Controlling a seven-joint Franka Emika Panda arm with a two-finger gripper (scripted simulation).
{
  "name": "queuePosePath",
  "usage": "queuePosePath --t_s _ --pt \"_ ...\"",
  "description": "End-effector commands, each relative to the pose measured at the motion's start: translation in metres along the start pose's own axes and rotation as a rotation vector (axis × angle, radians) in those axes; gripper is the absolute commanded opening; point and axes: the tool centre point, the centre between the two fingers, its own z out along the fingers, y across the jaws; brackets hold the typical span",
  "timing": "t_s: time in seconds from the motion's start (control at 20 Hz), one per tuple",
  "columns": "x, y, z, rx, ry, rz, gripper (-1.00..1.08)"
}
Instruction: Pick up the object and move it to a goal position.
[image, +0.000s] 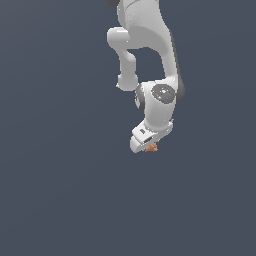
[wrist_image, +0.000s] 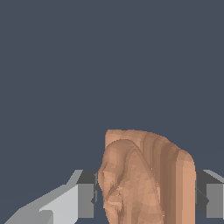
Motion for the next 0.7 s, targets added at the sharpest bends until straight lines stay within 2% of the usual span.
queuePosePath --t_s 0.0,0.65 --pt "0.001 0.001 -0.024 0.0 0.001 -0.001 -1.0" --pt "0.008 0.007 -0.174 0.001 0.001 -0.002 -1.0"
